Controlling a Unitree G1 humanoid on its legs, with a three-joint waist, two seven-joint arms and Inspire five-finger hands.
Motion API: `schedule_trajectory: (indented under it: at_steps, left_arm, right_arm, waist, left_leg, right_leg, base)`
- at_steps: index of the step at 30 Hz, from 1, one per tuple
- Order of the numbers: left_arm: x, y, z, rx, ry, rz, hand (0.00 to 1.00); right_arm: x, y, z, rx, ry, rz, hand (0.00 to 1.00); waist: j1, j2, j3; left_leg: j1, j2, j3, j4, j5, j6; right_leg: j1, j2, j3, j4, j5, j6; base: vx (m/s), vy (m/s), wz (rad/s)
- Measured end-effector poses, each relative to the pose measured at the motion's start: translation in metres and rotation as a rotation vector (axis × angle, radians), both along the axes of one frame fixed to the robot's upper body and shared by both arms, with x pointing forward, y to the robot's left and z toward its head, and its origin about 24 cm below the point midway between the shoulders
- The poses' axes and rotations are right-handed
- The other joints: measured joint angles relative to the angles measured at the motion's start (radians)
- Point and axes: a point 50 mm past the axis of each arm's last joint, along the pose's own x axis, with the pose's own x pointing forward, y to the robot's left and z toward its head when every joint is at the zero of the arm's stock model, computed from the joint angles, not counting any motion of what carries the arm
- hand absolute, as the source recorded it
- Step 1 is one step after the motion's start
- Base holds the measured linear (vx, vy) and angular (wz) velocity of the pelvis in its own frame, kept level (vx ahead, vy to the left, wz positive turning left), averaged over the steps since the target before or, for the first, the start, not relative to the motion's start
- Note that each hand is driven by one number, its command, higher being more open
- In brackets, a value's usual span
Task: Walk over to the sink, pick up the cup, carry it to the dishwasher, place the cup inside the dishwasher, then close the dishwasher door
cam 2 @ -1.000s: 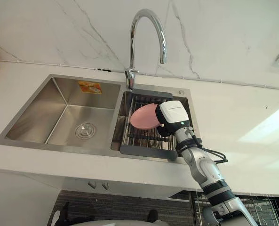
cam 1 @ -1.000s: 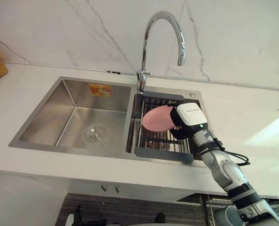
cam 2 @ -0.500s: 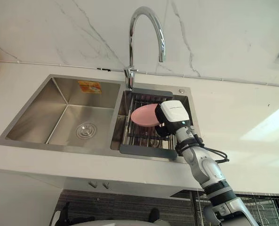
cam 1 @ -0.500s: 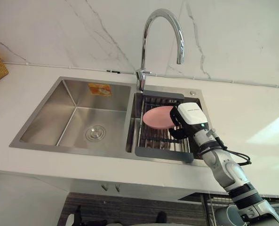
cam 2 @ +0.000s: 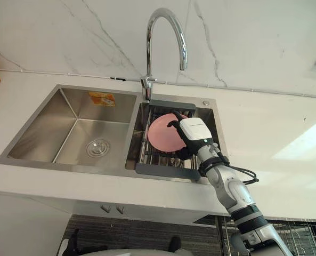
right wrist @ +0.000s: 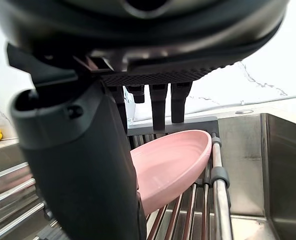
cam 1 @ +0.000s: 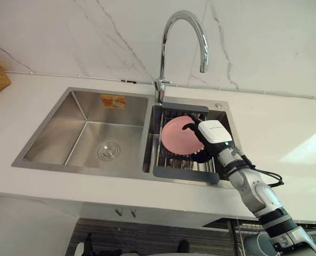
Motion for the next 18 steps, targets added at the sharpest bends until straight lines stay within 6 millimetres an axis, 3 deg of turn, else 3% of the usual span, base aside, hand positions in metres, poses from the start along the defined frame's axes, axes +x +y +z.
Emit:
schedule_trajectory:
  at_steps: [18]
  left_arm:
    - [0.001,-0.001,0.000,-0.002,0.008,-0.008,1.00]
  right_arm:
    - [-0.005,0.012,-0.024,-0.154,0.079,0.071,1.00]
  waist:
    - [0.002,-0.001,-0.008]
  left_leg:
    - [0.000,0.000,-0.002,0.000,0.000,0.000]
  right_leg:
    - [0.004,-0.001,-0.004,0.000,0.000,0.000]
  base:
    - [0.00,0.000,0.00]
